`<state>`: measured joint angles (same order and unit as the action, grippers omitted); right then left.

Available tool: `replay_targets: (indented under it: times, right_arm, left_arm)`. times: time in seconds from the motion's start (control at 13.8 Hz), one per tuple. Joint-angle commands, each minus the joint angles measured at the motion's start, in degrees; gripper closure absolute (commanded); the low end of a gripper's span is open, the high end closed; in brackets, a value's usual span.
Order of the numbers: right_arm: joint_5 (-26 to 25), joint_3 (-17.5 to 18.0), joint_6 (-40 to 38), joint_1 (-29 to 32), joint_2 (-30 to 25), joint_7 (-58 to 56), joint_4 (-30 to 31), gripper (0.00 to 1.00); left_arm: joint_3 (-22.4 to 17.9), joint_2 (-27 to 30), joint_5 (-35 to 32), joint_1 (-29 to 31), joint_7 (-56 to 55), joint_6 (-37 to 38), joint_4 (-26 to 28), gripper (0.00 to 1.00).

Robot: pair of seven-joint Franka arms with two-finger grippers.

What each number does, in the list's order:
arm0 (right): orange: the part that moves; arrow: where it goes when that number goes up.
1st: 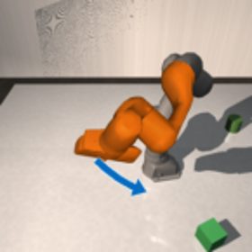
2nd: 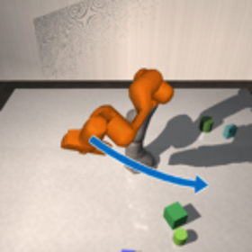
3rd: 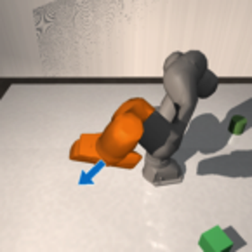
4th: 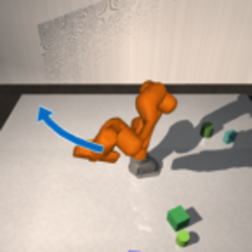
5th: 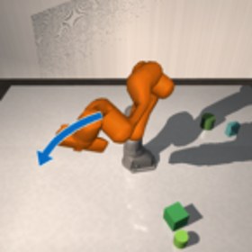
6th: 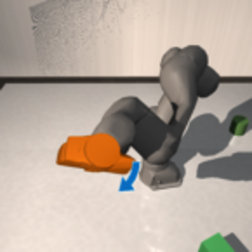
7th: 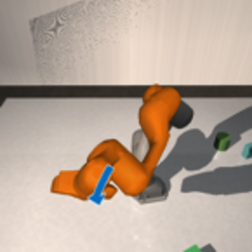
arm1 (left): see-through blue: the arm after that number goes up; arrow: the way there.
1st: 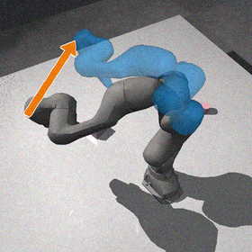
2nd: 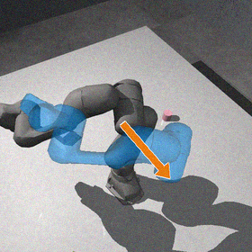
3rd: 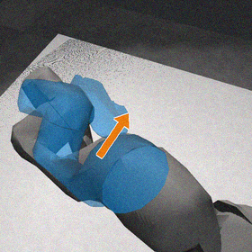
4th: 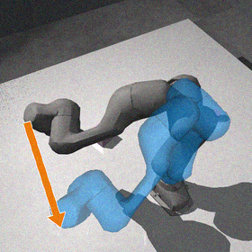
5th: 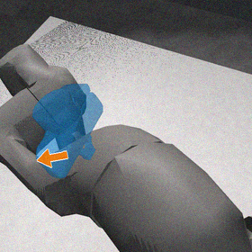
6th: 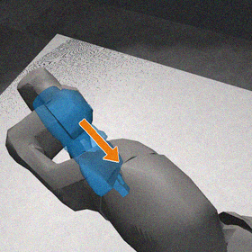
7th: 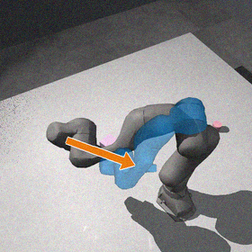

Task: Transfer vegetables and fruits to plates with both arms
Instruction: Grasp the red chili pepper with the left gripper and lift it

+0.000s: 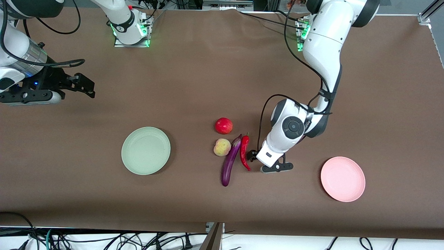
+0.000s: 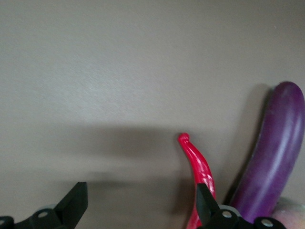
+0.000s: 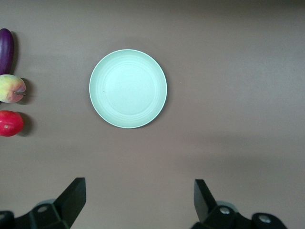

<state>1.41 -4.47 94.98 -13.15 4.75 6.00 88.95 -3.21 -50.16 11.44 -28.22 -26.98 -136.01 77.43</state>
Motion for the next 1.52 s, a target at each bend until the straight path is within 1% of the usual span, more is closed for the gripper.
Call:
replay_targets:
  times: [0.0, 0.07, 0.44, 0.73, 0.87, 0.94, 1.02, 1.09, 1.16, 1.23, 1.38, 1.45]
  right_arm:
    - [0.3, 0.0, -1.2, 0.1, -0.3, -0.2, -0.9, 0.00]
    - [0.3, 0.0, -1.2, 0.1, -0.3, -0.2, -0.9, 0.00]
    - [0.3, 0.0, -1.3, 0.1, -0.3, -0.3, -0.9, 0.00]
    - [0.3, 0.0, -1.3, 0.1, -0.3, -0.4, -0.9, 0.00]
    - [0.3, -0.1, -1.3, 0.1, -0.3, -0.4, -0.9, 0.00]
    - [0.3, 0.0, -1.3, 0.1, -0.3, -0.4, -0.9, 0.00]
    - [0.3, 0.0, -1.3, 0.1, -0.3, -0.4, -0.9, 0.00]
    - [0.3, 0.0, -1.3, 0.1, -0.3, -0.4, -0.9, 0.00]
    - [0.3, -0.1, -1.3, 0.1, -0.3, -0.4, -0.9, 0.00]
    - [0.3, 0.0, -1.3, 0.1, -0.3, -0.4, -0.9, 0.00]
    - [0.3, -0.1, -1.3, 0.1, -0.3, -0.4, -0.9, 0.00]
    - [0.3, -0.1, -1.3, 0.1, -0.3, -0.5, -0.9, 0.00]
  left_arm:
    - [-0.9, -2.5, 0.9, -2.9, -0.4, -0.5, -1.8, 0.00]
    - [-0.9, -2.7, 1.0, -3.1, -0.4, -1.4, -1.8, 0.00]
    - [-0.9, -2.8, 0.7, -4.4, 0.2, -1.5, -1.1, 0.00]
    - [-0.9, -4.3, 0.6, -5.5, -0.1, -1.6, -1.2, 0.00]
    - [-0.9, -5.1, 0.3, -5.5, 0.4, -3.7, -1.1, 0.00]
    - [-0.9, -5.1, 0.2, -5.5, 0.7, -4.4, -1.1, 0.13]
    - [-0.9, -5.1, 0.2, -5.4, 0.7, -4.4, -1.1, 0.31]
    - [-0.9, -5.1, 0.2, -5.2, 0.7, -4.4, -1.1, 0.54]
    - [-0.9, -5.0, 0.2, -5.0, 0.6, -4.4, -1.2, 0.83]
    - [-0.9, -4.5, 0.3, -4.9, 0.3, -4.1, -1.4, 1.00]
    - [-1.4, -3.4, 0.4, -4.4, 0.3, -2.4, -1.6, 1.00]
    - [-1.4, -2.4, 0.3, -2.6, 0.3, -0.9, -1.7, 1.00]
